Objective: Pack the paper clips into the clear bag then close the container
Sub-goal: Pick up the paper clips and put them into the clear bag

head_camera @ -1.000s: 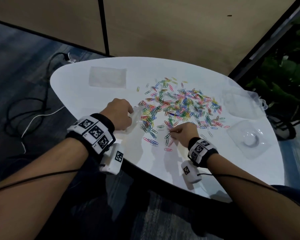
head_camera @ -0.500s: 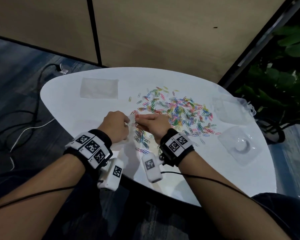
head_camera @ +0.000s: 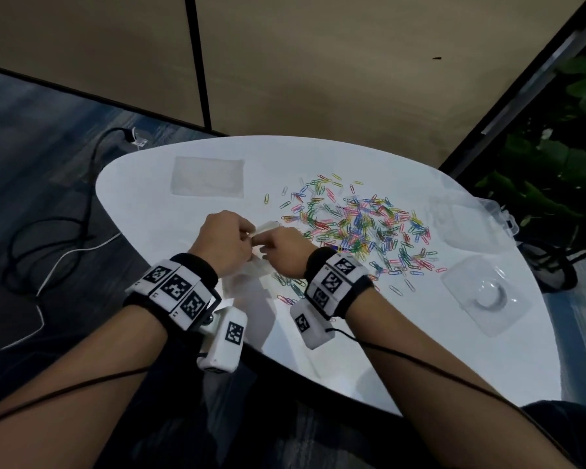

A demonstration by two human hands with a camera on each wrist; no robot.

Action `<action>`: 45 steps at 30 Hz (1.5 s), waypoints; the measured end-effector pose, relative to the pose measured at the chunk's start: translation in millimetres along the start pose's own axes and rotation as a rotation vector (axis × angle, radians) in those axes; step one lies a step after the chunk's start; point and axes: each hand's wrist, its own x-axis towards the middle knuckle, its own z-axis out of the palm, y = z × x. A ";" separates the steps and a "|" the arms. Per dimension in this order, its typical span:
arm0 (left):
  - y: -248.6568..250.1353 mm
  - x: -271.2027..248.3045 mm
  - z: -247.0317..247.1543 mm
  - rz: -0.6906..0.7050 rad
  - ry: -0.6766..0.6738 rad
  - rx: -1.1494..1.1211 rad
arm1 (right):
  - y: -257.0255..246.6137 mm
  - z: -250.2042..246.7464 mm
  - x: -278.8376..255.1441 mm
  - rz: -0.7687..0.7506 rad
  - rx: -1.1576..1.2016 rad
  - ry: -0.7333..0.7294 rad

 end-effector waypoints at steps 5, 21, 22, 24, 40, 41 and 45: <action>-16.0 6.1 -28.2 -0.026 0.098 -0.019 | 22.2 -20.5 12.2 0.094 0.656 0.227; -25.3 6.8 -46.4 -0.025 0.097 0.083 | 71.1 13.2 94.1 -0.023 -0.726 0.046; -24.2 6.9 -45.3 -0.024 0.094 0.088 | 71.4 10.9 94.5 0.035 -0.677 0.073; -22.3 6.2 -43.3 -0.026 0.088 0.101 | 75.3 3.7 93.5 0.158 -0.501 0.133; -1.3 1.3 -24.4 -0.027 -0.003 0.110 | 20.1 -29.2 4.1 0.237 1.528 0.384; 0.8 0.7 -23.6 -0.026 -0.004 0.110 | 10.1 -21.1 3.3 0.232 1.526 0.362; 7.6 -1.2 -22.5 -0.011 0.003 0.109 | -15.1 12.6 12.4 0.287 1.402 0.354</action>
